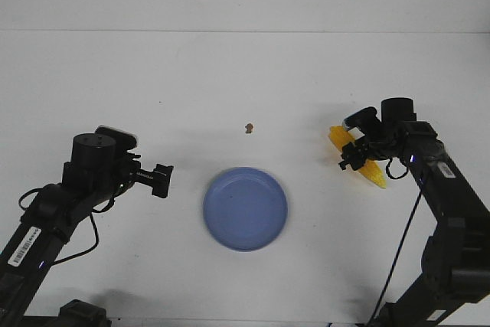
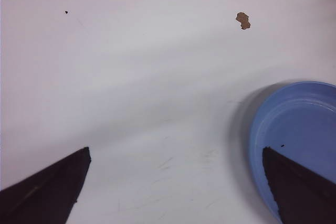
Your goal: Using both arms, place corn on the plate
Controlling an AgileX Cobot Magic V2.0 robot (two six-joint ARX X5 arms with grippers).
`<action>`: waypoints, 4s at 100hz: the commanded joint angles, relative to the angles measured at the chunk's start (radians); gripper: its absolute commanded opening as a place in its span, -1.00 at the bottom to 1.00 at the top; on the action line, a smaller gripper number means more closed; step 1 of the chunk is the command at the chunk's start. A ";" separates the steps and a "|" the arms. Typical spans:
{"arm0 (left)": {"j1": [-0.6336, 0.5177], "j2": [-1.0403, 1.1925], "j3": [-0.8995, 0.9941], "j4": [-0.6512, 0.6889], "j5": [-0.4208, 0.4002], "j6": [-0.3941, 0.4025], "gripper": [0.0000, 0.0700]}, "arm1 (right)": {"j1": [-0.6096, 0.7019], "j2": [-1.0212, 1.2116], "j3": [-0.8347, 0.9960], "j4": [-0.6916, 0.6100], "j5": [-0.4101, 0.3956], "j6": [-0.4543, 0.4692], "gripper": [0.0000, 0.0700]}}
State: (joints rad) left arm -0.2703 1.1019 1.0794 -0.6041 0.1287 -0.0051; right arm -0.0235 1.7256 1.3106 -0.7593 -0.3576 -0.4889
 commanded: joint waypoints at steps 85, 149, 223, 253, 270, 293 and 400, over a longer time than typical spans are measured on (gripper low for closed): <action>-0.002 0.007 0.010 0.000 -0.002 0.013 1.00 | 0.651 -0.008 -0.009 -0.056 0.025 0.193 -0.10; 0.043 -0.053 0.010 -0.002 -0.003 -0.007 1.00 | 0.559 -0.185 -0.012 -0.008 0.180 0.296 0.57; 0.119 -0.560 -0.422 0.211 -0.093 -0.116 1.00 | 0.243 -1.381 -0.715 0.242 0.554 0.488 0.56; 0.120 -0.639 -0.432 0.214 -0.097 -0.110 0.70 | 0.243 -1.663 -0.749 0.227 0.629 0.498 0.00; 0.119 -0.640 -0.432 0.212 -0.096 -0.109 -0.87 | 0.244 -1.666 -0.749 0.221 0.628 0.496 -1.00; 0.119 -0.640 -0.432 0.214 -0.096 -0.109 -0.98 | 0.244 -1.666 -0.749 0.235 0.628 0.496 -1.00; 0.121 -0.753 -0.542 0.531 -0.116 0.044 -0.96 | 0.244 -1.666 -0.748 0.235 0.627 0.496 -1.00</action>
State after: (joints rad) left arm -0.1505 0.3786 0.5850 -0.1444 0.0193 -0.0036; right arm 0.2184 0.0597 0.5617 -0.5343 0.2661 -0.0021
